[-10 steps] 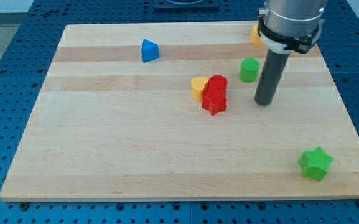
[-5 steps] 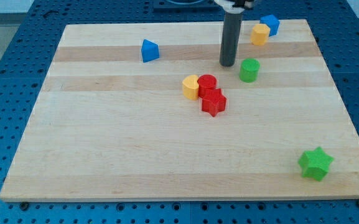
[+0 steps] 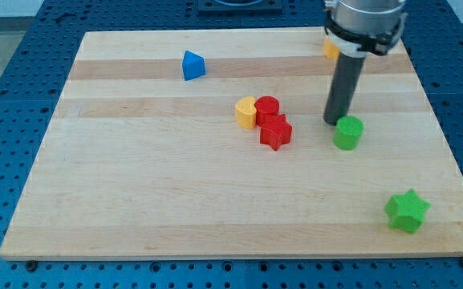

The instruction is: Move the green circle closer to the green star

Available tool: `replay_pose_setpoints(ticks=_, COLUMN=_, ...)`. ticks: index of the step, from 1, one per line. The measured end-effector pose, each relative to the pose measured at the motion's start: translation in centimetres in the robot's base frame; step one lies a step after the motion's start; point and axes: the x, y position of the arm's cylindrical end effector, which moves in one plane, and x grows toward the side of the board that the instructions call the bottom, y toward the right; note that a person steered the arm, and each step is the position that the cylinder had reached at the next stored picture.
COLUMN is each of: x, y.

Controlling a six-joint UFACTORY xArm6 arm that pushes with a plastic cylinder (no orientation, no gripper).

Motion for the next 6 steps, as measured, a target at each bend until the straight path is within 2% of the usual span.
replay_pose_setpoints(ticks=1, x=3.0, y=1.1)
replay_pose_setpoints(ticks=4, x=6.7, y=6.0)
replay_pose_setpoints(ticks=6, x=6.5, y=3.9)
